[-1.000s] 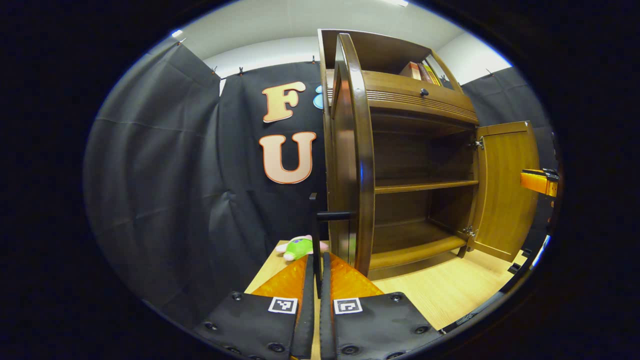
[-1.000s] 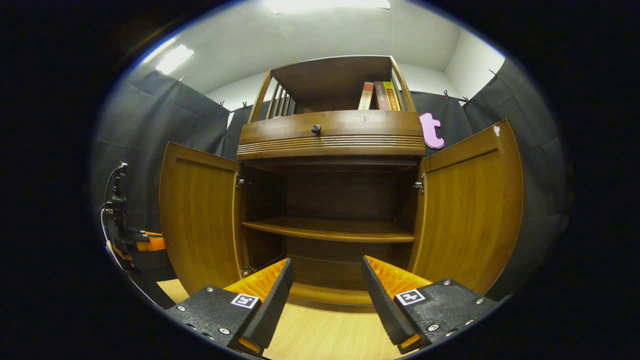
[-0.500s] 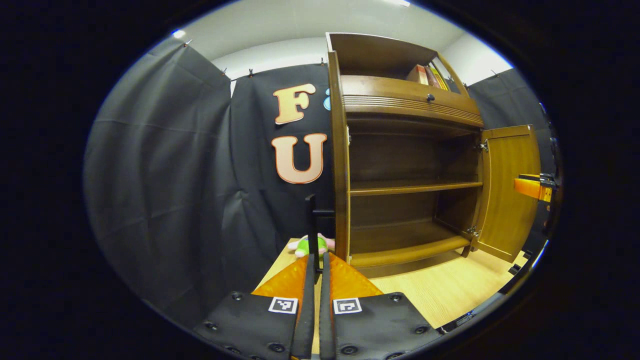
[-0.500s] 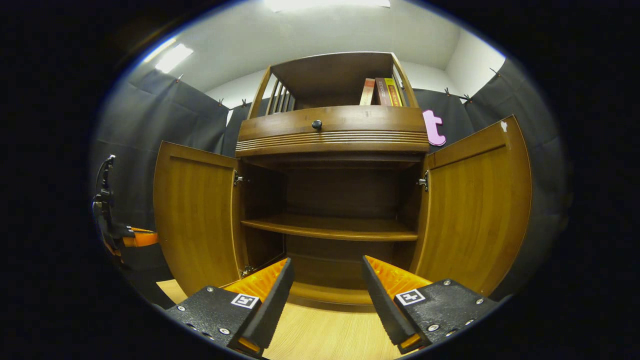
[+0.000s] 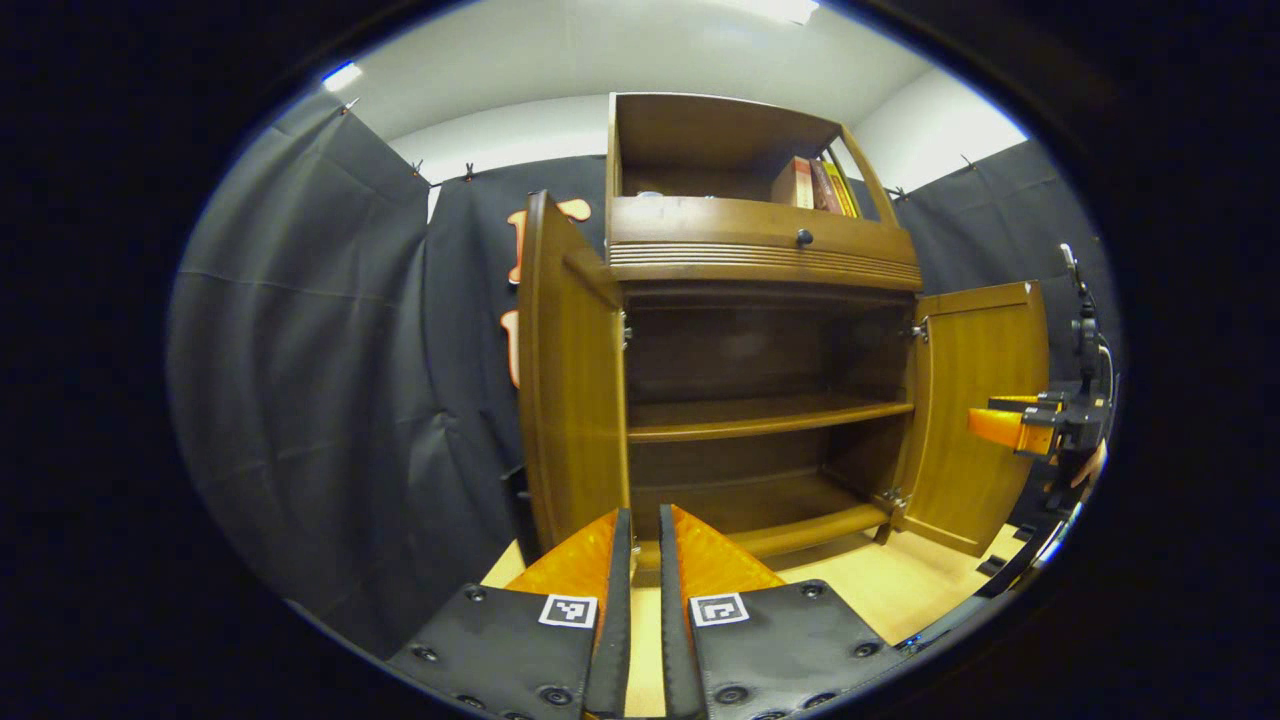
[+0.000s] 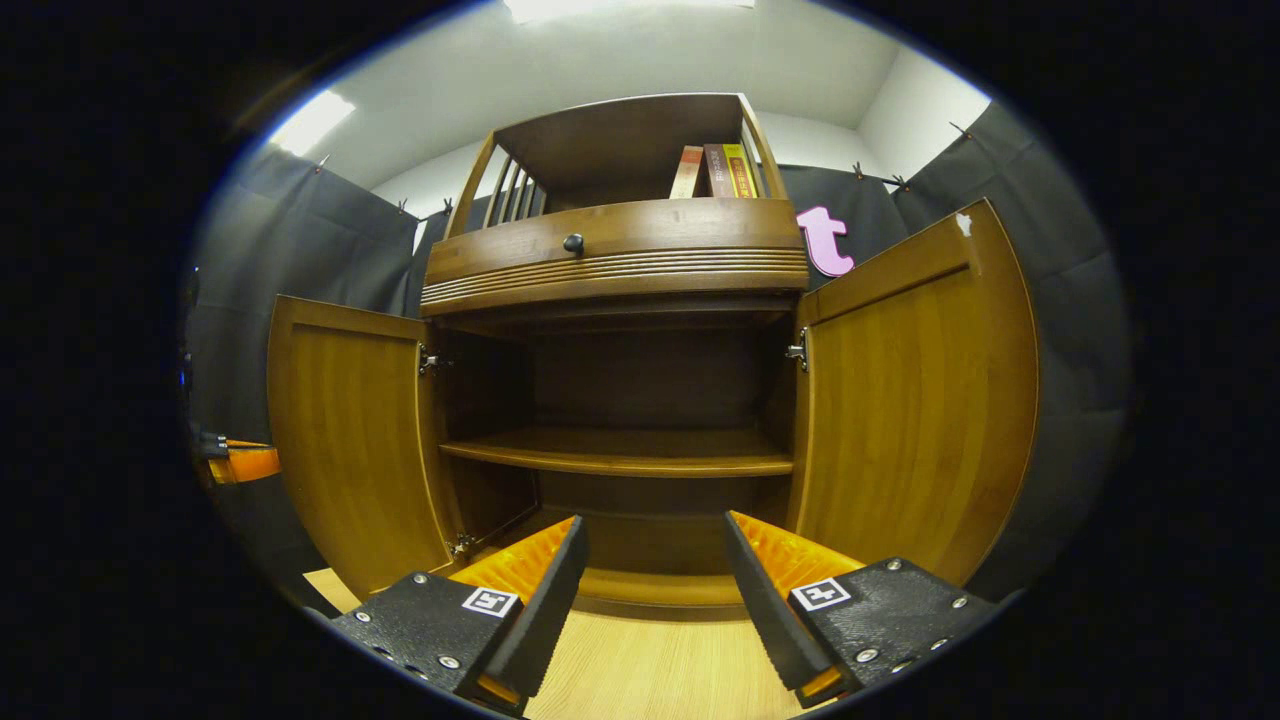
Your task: Open the right door of the double-door shoe cabinet with the right hand, and open the left door with the left hand.
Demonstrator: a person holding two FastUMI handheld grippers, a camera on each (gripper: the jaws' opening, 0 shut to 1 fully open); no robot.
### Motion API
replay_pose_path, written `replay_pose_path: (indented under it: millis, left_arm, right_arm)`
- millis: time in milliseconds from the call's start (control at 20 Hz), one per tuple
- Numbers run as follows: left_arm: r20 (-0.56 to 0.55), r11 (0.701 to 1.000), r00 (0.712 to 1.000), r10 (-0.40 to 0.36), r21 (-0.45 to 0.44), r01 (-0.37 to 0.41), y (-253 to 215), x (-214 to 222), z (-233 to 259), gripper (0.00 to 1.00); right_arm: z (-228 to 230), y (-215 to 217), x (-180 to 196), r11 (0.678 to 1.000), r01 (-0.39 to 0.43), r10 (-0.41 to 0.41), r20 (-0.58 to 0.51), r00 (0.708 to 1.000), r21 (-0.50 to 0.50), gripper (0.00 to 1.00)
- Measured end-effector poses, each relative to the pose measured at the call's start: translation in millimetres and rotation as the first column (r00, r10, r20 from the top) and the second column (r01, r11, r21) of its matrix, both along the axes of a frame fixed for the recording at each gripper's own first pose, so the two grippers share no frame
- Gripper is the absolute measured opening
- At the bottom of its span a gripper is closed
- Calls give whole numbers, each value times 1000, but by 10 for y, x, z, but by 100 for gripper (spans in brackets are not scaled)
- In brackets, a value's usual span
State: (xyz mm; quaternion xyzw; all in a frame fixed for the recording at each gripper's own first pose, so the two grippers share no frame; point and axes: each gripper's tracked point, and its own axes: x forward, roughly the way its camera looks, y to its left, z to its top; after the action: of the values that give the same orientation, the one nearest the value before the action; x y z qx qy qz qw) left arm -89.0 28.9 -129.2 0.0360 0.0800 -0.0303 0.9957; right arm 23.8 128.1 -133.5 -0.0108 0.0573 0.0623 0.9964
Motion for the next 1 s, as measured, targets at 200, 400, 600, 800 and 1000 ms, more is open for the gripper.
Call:
replay_pose_path:
  millis: [200,400,600,800,1000]
  left_arm:
    - [11,999,999,-43,-9,43,-305,190,84,30]
    - [43,999,998,-36,-25,37,-450,397,192,49]
    - [103,1000,994,18,6,-19,-411,562,338,70]
    - [110,1000,994,24,-14,-22,-468,627,369,86]
    - [103,1000,995,17,0,-17,-552,603,355,94]
  right_arm:
    - [107,-238,-17,998,40,-38,34,999,-40,90]
    - [94,-397,-71,997,61,-60,25,998,-38,84]
    - [91,-536,-109,995,85,-84,28,996,-55,84]
    - [106,-612,-113,994,98,-97,38,995,-51,84]
    - [61,-619,-103,995,93,-92,32,995,-35,84]
